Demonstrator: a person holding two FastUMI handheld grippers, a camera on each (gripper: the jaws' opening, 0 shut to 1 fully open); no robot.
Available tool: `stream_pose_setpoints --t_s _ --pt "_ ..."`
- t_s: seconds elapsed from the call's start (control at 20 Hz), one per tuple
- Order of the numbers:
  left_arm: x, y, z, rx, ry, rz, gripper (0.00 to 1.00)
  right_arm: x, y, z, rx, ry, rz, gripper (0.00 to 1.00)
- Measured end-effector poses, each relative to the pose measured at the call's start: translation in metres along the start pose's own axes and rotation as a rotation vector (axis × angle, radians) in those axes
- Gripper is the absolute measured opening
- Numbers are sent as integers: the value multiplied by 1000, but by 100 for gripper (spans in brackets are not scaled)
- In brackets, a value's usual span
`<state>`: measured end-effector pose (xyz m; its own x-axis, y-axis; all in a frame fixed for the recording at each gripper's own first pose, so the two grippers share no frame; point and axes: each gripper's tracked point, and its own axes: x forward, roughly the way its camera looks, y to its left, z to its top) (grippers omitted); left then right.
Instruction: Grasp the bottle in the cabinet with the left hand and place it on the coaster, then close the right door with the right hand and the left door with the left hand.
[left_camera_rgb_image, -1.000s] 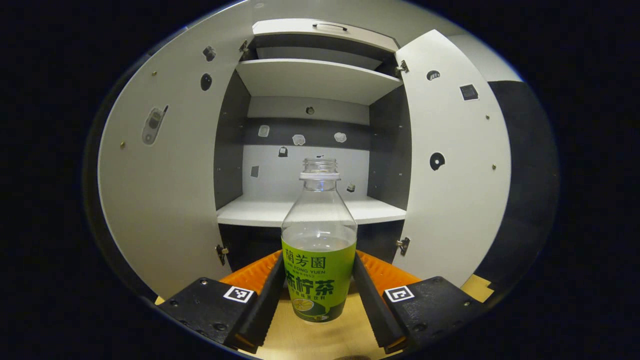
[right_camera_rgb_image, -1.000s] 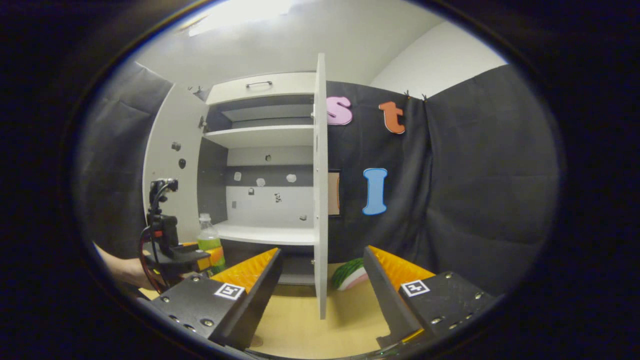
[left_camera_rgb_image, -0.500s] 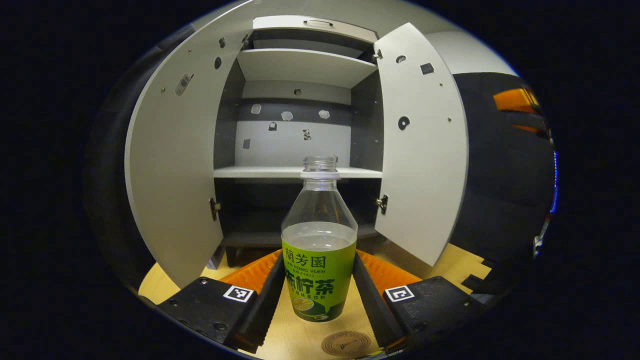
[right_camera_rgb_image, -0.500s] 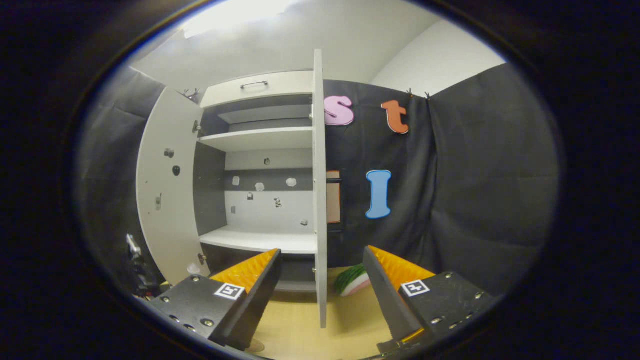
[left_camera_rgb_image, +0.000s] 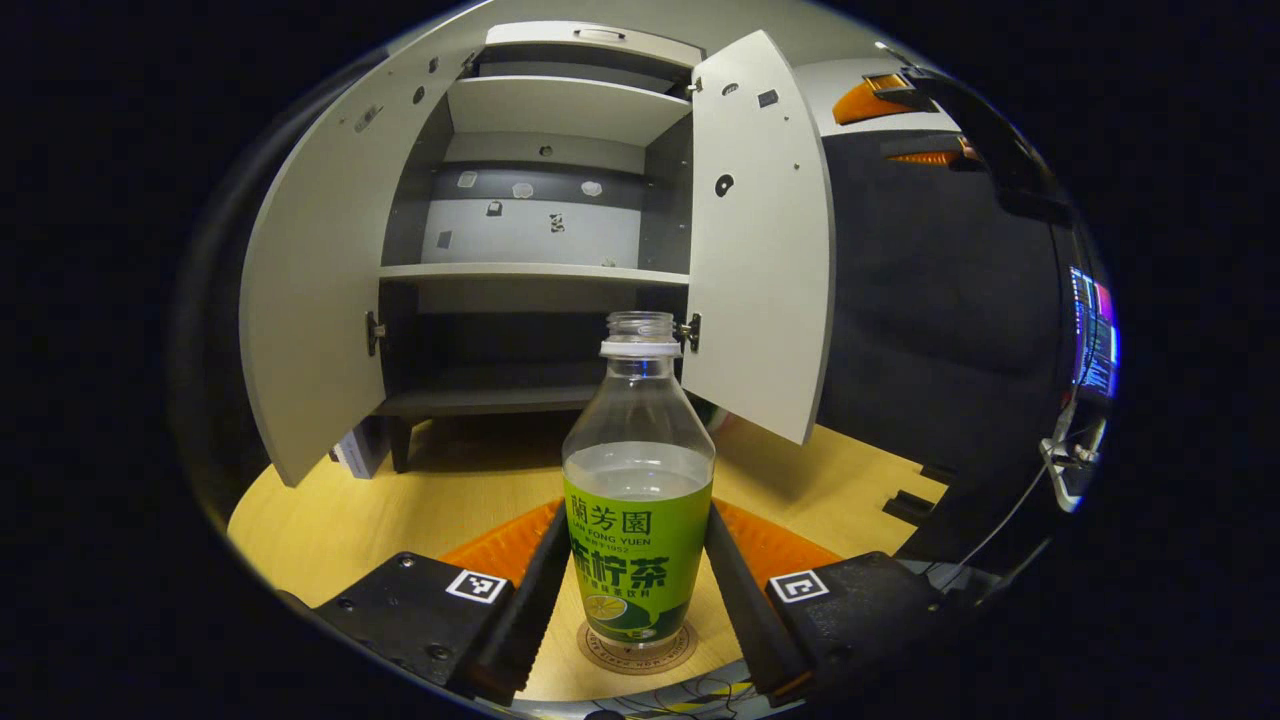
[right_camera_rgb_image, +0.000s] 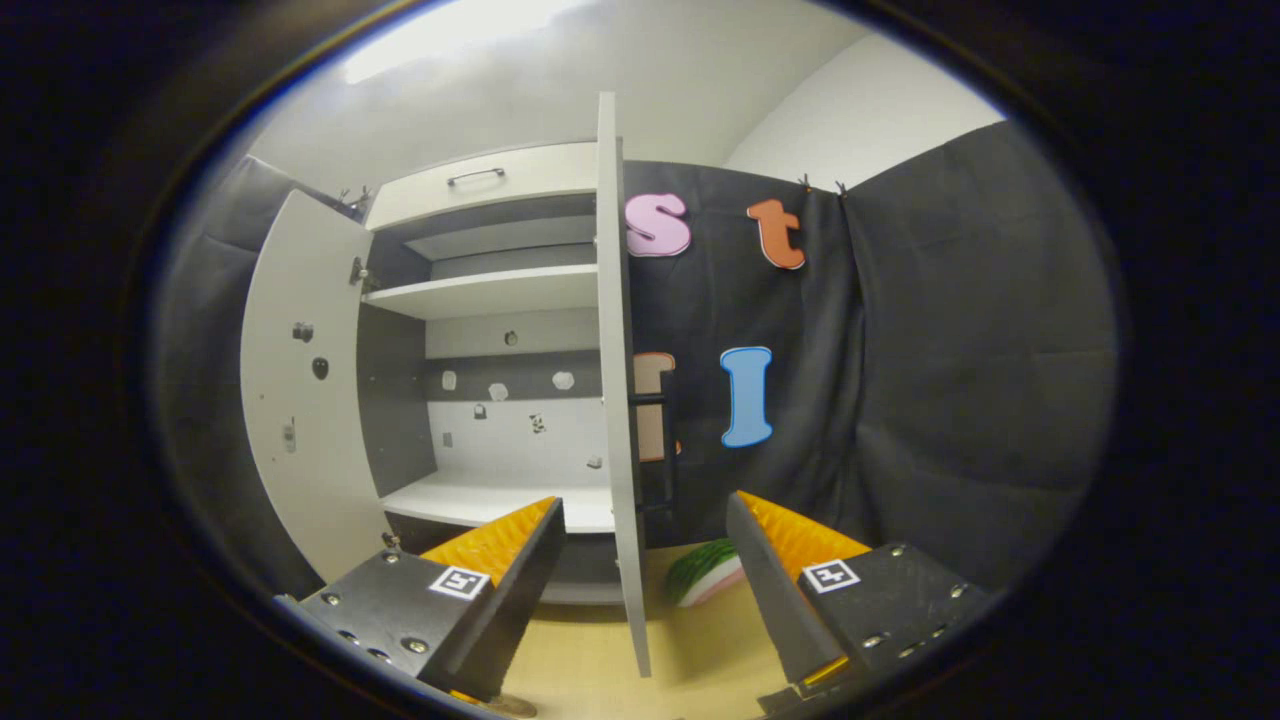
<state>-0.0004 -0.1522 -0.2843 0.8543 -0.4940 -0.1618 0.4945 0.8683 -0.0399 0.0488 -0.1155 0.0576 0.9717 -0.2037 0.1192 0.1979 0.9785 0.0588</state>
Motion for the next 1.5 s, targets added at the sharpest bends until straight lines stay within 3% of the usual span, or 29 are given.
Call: stream_pose_setpoints --t_s 0.2,0.35,0.5,0.55,0.6,0.65,0.7,0.85,1.0,1.05,1.15,1.2,1.5 --pt "2 -4 -19 -33 19 -16 81 13 -20 -5 3 4 -67 98" --pt "7 0 -34 -14 44 -15 81 15 -18 -12 3 11 -69 94" --pt "10 1 -35 -23 37 -29 81 13 -20 -18 -23 16 -64 98" --pt "11 0 -41 -16 51 -34 81 12 -22 -20 -28 19 -64 94" --pt "11 0 -43 -6 60 -35 81 10 -25 -23 -28 25 -66 98" --pt "10 -2 -43 8 60 -43 81 10 -27 -27 -27 33 -67 94" --pt "8 -2 -43 23 50 -47 83 8 -29 -29 -26 36 -71 98" --pt "1 -3 -48 80 52 -41 82 6 -34 -35 -22 44 -72 94" --pt "-1 -7 -47 110 62 -44 83 3 -39 -44 -25 56 -73 98" --pt "-1 -8 -50 110 77 -50 83 1 -41 -45 -18 55 -75 94" --pt "-1 -7 -54 84 122 -42 87 0 -42 -46 0 53 -73 98" --pt "-2 -6 -53 66 144 -40 88 -2 -45 -46 -2 51 -77 94" --pt "12 -5 3 41 77 -34 88 -14 -84 -41 -40 38 -116 98"
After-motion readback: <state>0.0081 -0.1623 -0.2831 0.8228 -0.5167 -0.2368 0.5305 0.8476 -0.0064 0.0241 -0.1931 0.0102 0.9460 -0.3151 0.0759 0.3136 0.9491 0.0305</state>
